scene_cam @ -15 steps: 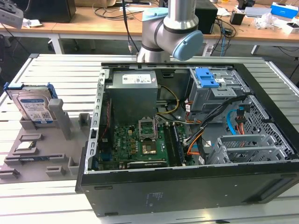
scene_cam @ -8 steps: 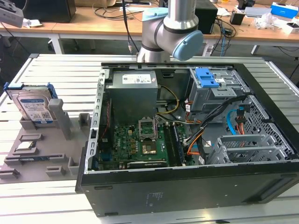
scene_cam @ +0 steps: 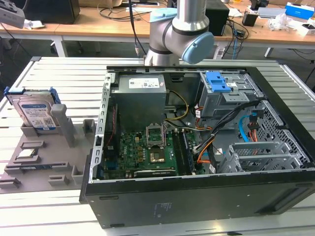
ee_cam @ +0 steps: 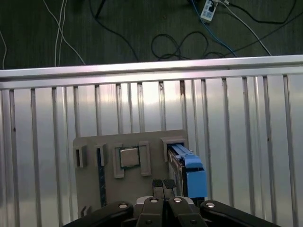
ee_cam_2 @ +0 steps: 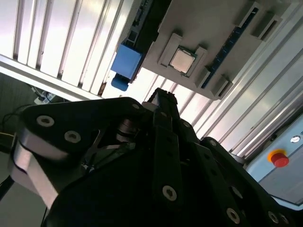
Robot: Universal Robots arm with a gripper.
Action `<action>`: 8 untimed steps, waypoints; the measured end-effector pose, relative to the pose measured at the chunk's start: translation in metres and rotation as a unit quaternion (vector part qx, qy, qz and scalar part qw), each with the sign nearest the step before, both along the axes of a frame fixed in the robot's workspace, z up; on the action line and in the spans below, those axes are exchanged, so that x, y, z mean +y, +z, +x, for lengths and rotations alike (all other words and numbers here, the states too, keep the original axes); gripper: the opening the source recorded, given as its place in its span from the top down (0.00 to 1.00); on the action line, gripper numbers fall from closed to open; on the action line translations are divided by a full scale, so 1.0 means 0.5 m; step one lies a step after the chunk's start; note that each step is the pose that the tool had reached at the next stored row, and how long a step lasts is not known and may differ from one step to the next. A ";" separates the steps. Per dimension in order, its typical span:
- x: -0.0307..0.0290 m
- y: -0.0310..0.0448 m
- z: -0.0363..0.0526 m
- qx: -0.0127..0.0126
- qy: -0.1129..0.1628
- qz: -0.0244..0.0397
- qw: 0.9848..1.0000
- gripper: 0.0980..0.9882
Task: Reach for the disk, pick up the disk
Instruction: 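Pick up the disk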
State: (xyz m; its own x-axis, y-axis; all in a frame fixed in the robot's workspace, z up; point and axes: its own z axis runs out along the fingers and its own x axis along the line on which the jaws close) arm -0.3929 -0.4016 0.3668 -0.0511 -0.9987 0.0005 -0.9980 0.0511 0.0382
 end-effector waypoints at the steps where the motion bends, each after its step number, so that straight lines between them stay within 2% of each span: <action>1: 0.000 0.000 0.000 0.000 0.001 0.000 1.000 0.92; 3: 0.000 0.000 0.000 0.000 0.002 0.000 1.000 0.78; 4: 0.000 0.000 0.000 0.000 0.003 0.000 1.000 0.78; 5: 0.000 0.000 0.000 0.000 0.004 0.000 1.000 0.64; 6: 0.000 0.000 0.000 0.000 0.004 0.000 1.000 0.64; 7: 0.000 0.000 0.000 0.000 0.005 0.000 1.000 0.57; 8: 0.000 0.000 0.000 0.000 0.006 0.000 1.000 0.57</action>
State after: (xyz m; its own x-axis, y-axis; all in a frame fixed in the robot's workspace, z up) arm -0.3929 -0.4015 0.3668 -0.0401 -0.9992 0.0005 -0.9985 0.0400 0.0382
